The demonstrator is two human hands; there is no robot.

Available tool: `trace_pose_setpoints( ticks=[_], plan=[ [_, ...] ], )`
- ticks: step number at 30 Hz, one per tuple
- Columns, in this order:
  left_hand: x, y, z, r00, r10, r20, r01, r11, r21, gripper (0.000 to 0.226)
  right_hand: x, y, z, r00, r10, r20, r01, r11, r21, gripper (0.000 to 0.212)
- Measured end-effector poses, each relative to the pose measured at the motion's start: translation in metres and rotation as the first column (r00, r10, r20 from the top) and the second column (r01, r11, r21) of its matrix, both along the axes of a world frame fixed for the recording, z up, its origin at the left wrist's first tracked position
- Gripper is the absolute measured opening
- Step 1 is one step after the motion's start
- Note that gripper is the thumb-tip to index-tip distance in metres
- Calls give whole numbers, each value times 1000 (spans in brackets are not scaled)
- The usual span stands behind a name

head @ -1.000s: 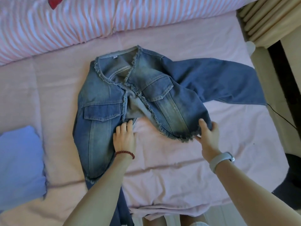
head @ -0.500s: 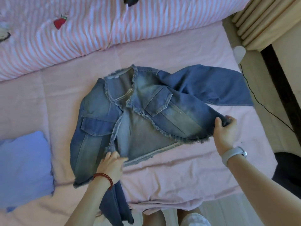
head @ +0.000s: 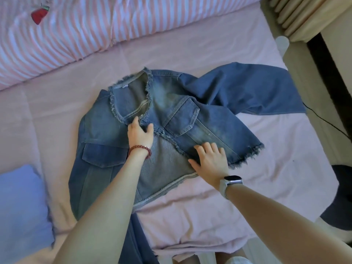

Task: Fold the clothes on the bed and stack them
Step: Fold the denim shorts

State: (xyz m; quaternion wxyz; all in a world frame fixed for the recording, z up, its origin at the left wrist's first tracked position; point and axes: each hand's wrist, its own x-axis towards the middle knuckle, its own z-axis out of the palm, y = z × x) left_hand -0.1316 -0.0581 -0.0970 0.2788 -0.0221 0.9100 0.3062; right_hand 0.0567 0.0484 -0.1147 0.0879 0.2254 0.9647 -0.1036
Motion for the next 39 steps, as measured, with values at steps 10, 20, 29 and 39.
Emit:
trace_pose_setpoints(
  ticks=[10,20,29,39],
  plan=[
    [-63,42,40,937,44,-348,28,980,198,29,-17,-11,21,937,-5,-350,10,1000,12,20],
    [-21,-31,35,905,49,-422,-57,998,-5,37,-39,-10,-9,996,-6,-90,0,998,-65,43],
    [72,-210,32,873,453,-182,-487,824,-288,82,-19,-109,25,999,-22,-49,2,926,-379,44],
    [89,-240,48,990,138,26,-140,978,155,24,-104,-181,41,819,-438,370,531,333,-779,35]
  ],
)
